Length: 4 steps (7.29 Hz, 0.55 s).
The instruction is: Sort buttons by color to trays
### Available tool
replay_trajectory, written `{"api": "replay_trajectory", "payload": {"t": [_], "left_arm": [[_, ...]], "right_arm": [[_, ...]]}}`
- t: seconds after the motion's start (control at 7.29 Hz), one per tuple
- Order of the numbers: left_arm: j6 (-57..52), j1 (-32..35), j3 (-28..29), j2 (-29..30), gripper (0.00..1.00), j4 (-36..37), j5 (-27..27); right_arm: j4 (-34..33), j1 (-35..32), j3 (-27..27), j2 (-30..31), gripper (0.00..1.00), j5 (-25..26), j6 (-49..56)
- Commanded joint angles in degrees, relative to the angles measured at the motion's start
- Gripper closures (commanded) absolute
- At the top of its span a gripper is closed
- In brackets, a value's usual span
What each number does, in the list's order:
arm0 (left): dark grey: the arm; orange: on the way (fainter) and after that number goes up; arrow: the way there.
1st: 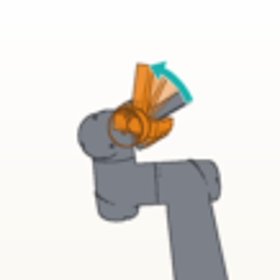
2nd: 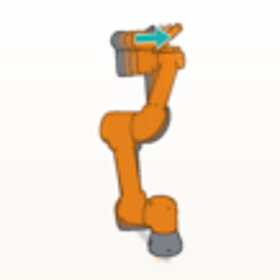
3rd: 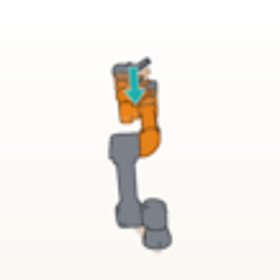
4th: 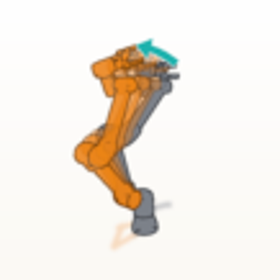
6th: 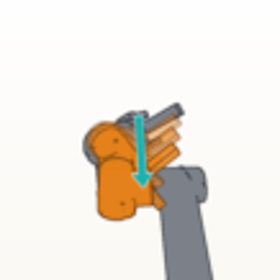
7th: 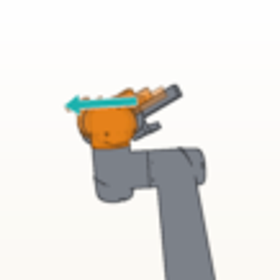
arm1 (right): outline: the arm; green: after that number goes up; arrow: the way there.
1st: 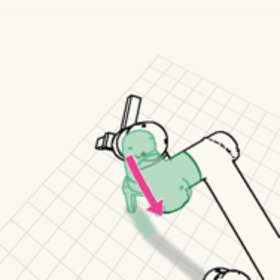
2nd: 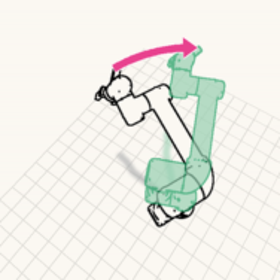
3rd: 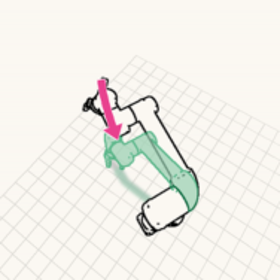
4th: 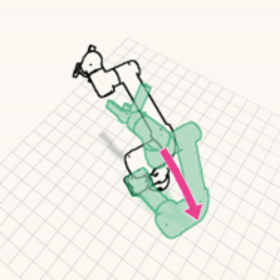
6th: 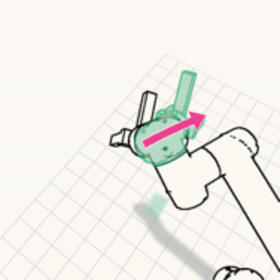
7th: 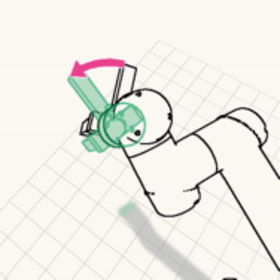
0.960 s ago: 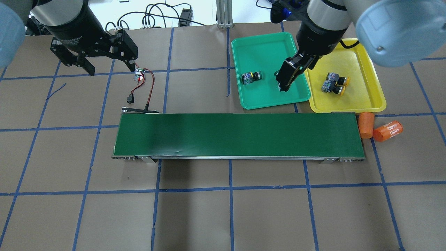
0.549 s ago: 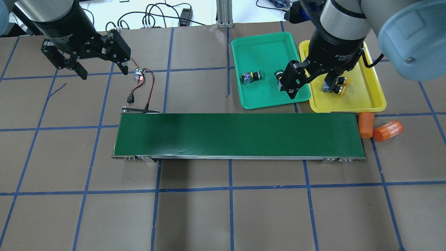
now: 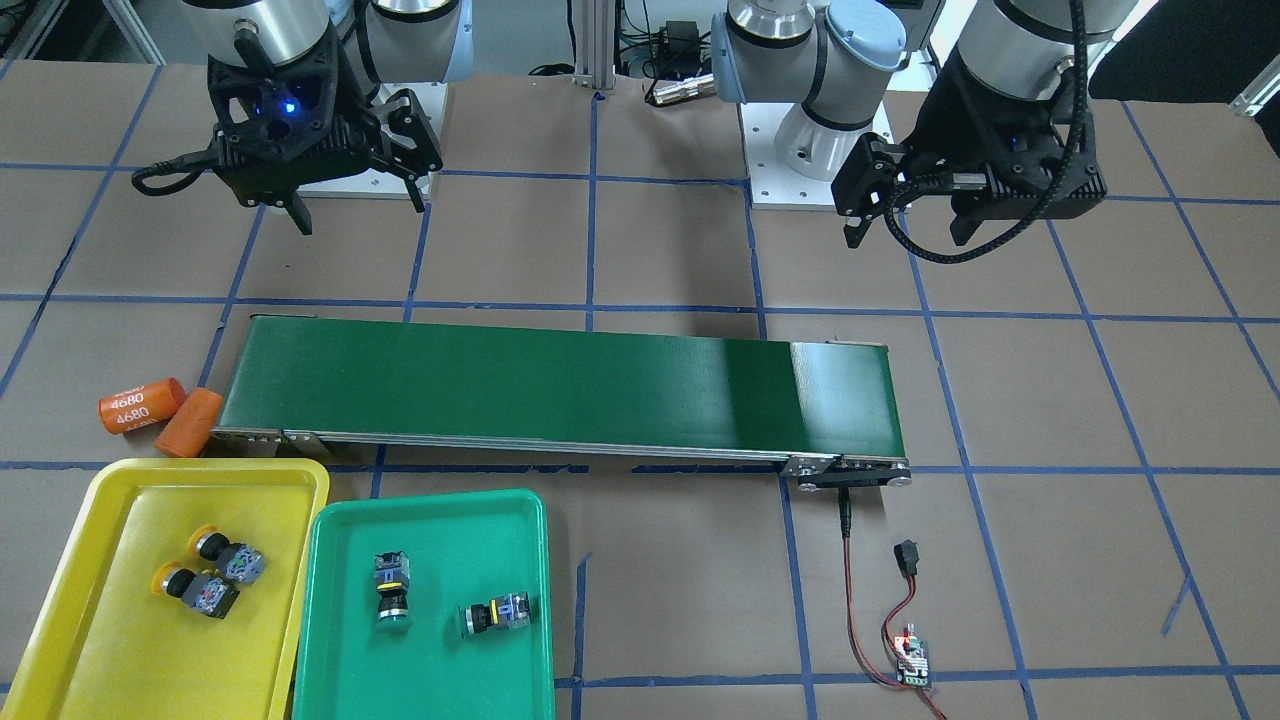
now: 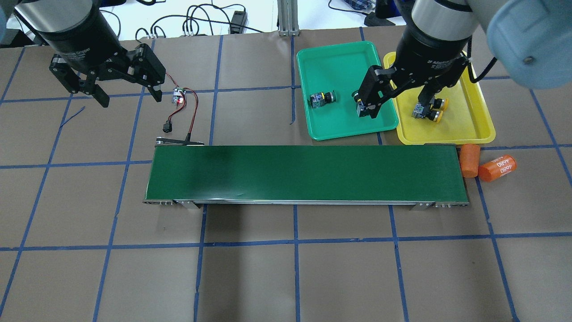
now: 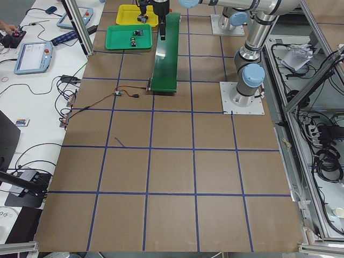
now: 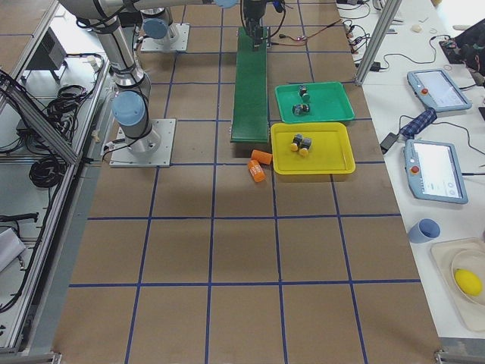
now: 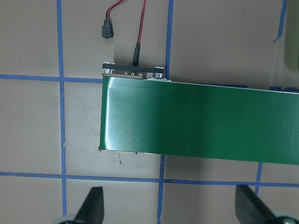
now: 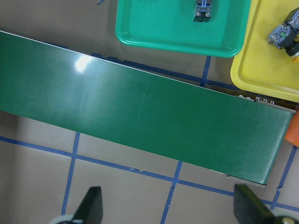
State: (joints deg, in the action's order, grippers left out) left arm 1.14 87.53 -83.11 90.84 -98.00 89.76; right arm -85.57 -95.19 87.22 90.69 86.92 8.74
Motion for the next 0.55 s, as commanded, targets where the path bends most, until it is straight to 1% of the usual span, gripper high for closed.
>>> {"api": "replay_trajectory", "payload": {"t": [0.0, 0.41], "left_arm": [[0.18, 0.19, -0.03, -0.40, 0.00, -0.52, 0.06], [-0.26, 0.19, -2.49, -1.71, 0.00, 0.27, 0.33]], "right_arm": [[-0.21, 0.18, -0.03, -0.16, 0.00, 0.18, 0.57], [0.05, 0.10, -0.03, -0.07, 0.00, 0.00, 0.57]]}}
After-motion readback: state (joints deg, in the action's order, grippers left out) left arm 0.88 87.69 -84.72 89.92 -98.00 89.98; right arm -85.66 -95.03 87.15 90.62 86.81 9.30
